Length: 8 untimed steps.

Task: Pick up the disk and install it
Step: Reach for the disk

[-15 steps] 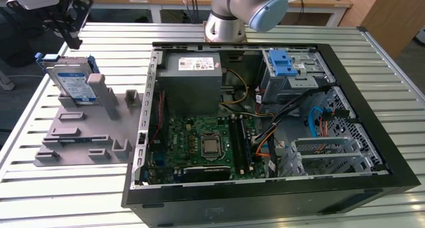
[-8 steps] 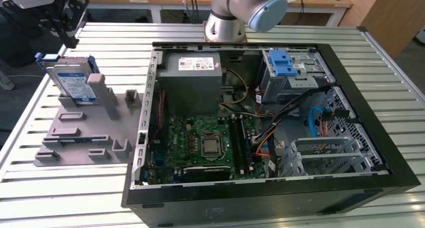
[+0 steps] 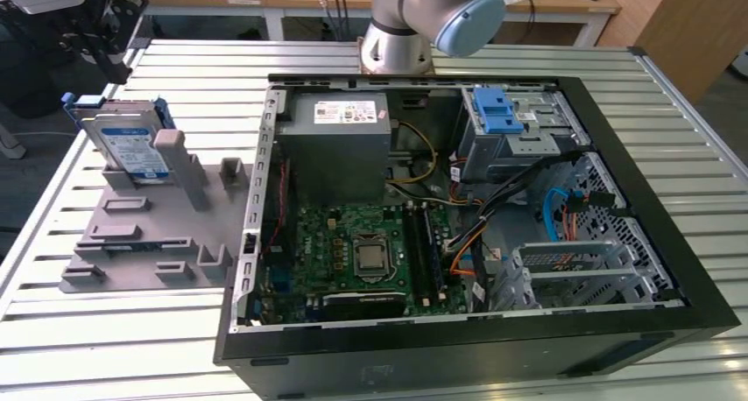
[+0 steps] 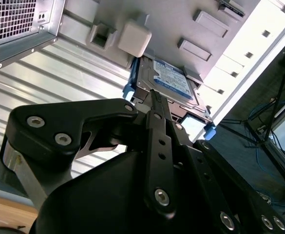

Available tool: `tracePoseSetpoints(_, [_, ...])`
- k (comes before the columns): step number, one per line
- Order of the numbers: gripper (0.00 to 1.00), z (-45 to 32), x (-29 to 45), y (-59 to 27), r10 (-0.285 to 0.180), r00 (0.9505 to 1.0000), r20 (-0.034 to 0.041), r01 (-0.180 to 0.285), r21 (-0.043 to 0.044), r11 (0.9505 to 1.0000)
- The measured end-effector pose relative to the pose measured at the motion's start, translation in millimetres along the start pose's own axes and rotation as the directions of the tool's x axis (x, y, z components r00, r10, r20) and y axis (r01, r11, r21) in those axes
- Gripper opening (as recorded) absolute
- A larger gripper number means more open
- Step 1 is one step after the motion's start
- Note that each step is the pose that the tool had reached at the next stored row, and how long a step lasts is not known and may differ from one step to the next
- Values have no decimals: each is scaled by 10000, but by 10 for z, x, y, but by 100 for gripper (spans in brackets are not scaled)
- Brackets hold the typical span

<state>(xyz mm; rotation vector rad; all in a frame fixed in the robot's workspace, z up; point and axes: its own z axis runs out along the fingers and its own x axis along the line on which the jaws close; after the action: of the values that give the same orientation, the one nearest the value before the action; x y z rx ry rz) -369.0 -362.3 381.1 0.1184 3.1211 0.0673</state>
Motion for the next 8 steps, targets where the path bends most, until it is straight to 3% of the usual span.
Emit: tracePoseSetpoints(8, [11, 14, 81, 21, 0, 10000, -2, 0, 0, 10000])
